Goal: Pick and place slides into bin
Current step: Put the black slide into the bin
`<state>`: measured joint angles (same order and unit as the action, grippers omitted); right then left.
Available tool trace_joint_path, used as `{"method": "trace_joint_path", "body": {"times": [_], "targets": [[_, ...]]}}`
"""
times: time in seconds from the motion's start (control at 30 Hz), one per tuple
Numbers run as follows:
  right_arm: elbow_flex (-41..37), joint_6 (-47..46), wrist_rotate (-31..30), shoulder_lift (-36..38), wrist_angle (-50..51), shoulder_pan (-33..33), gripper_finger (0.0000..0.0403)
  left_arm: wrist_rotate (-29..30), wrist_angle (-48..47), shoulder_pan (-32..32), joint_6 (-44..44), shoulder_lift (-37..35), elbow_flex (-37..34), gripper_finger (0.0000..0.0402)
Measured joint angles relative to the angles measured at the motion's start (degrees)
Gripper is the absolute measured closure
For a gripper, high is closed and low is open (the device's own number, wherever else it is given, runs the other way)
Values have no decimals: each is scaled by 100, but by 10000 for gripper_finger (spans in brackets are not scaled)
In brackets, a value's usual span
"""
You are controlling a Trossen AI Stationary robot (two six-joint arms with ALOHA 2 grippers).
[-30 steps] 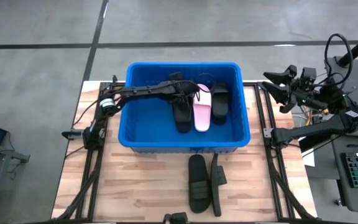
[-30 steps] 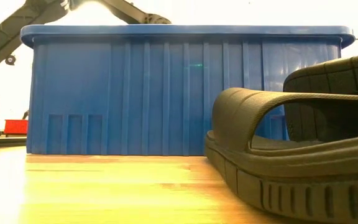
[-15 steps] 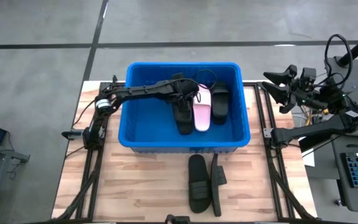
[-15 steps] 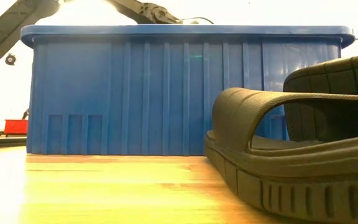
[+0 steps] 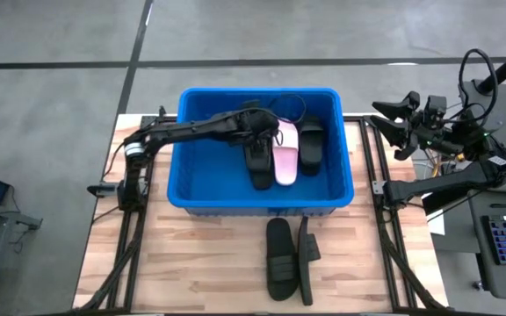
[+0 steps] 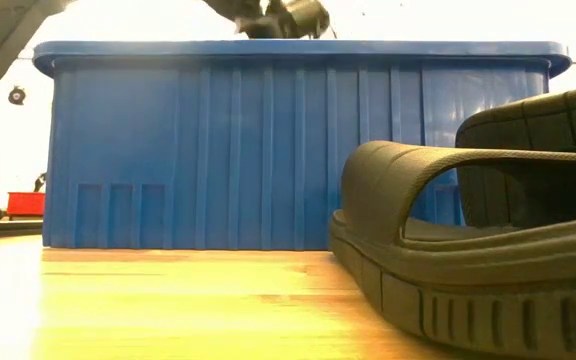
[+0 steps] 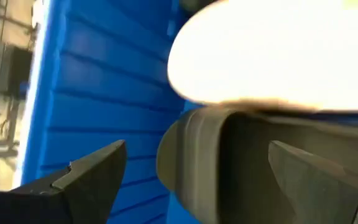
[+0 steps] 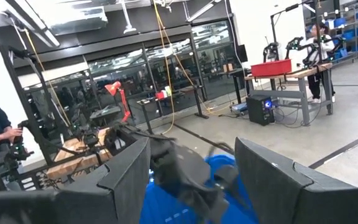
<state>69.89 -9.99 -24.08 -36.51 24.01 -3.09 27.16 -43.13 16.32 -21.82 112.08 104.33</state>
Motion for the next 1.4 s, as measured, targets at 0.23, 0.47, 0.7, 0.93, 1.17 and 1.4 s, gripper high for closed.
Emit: {"method": "trace_joint_path", "body": {"times": [0.23, 0.47, 0.7, 0.93, 1.17, 1.4], "targets": [[-2, 23, 1, 0, 28, 0, 177, -555, 296, -751, 331, -638, 11, 26], [-2, 106, 1, 2, 131, 0, 177, -602, 843, -1797, 675, -1049, 118, 26], [-2, 104, 1, 0, 318, 0, 177, -586, 814, -2593, 1947, -1048, 389, 26], [-2, -83, 85, 2, 521, 0, 177, -544, 697, -3108, 2713, -806, 385, 26], [-2, -353, 1133, -41, 1013, -2, 177, -470, 707, -3322, 3844, -795, 385, 26], [-4, -594, 1468, -241, 1035, -6, 177, -723, 708, -3559, 4108, -1127, 380, 60]]}}
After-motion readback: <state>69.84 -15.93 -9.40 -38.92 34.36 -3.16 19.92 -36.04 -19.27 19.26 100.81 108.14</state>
